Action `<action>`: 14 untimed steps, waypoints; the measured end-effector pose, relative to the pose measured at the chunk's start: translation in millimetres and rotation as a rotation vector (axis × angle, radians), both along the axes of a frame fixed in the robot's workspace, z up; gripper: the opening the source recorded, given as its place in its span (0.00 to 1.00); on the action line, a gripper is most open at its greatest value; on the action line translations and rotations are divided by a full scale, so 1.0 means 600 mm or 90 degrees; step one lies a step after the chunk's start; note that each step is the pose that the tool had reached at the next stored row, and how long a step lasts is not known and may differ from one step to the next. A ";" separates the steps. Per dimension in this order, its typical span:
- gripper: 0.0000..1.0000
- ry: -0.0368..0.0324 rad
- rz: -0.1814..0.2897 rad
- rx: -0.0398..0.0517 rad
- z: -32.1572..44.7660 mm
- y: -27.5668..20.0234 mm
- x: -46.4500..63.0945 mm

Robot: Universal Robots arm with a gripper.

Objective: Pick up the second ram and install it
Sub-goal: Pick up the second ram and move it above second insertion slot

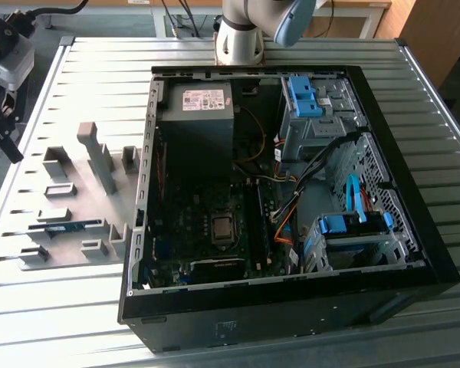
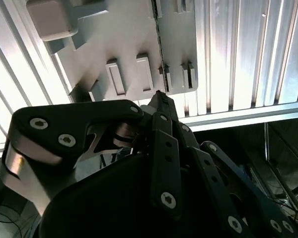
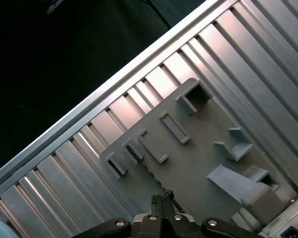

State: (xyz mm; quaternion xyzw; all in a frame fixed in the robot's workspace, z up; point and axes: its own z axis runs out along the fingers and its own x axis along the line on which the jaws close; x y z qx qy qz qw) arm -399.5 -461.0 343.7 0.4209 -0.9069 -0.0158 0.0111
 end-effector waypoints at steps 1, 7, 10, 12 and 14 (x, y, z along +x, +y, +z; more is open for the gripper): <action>0.11 0.0000 0.004 0.0000 0.000 0.0000 0.000; 0.11 0.0000 0.029 0.0000 0.000 0.0000 0.000; 0.11 0.0000 0.043 -0.0001 0.000 0.0000 0.000; 0.11 0.0000 0.051 -0.0001 0.000 0.0000 0.000; 0.11 0.0000 0.060 -0.0001 0.000 0.0000 0.000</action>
